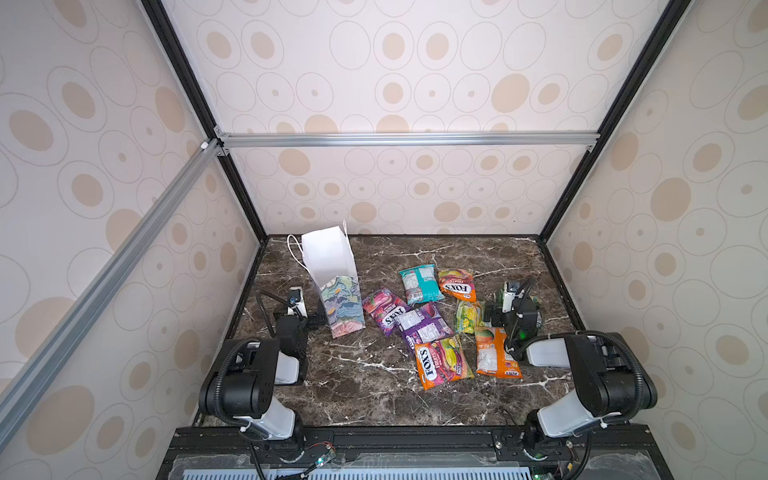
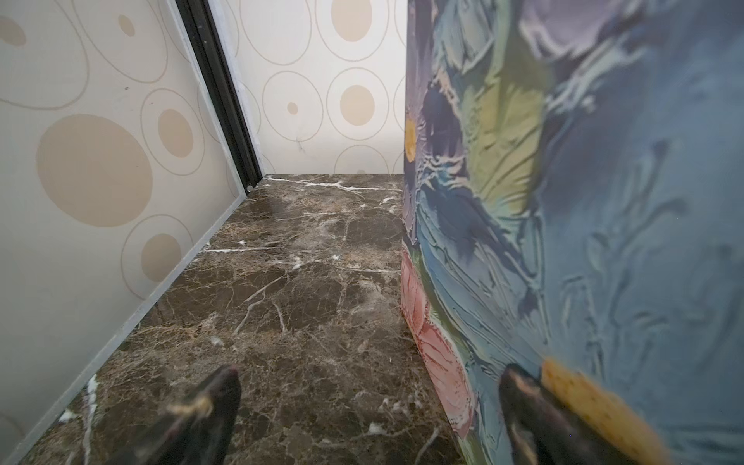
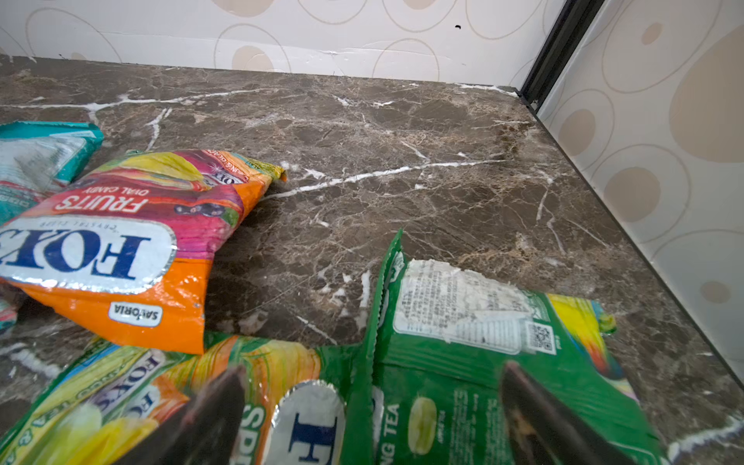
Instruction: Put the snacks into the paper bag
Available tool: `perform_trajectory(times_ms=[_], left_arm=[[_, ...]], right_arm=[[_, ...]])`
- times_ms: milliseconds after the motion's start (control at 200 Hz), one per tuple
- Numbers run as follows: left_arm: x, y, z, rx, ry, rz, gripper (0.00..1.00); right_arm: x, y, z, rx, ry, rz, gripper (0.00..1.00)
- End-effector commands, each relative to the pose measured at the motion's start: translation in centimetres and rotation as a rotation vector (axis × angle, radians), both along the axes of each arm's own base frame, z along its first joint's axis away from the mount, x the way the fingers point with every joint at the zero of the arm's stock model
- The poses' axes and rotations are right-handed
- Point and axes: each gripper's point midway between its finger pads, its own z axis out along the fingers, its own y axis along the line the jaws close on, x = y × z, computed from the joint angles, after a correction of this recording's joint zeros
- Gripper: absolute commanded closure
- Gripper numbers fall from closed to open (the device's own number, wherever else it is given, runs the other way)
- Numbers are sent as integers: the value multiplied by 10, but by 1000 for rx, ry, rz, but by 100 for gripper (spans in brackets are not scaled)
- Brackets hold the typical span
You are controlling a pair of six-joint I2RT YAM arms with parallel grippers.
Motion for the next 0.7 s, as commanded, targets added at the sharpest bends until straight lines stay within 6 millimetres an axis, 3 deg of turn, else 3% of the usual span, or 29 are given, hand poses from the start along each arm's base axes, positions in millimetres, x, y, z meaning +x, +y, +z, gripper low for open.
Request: perform_trajectory(times_ms=[0,695], left_arm=[[6,-3,12,19,-36,-12,0],[6,-3,12,19,-37,-12,0]], right_arm=[[5,0,12,8,-34,0,0],[5,1,11,19,-26,11,0]])
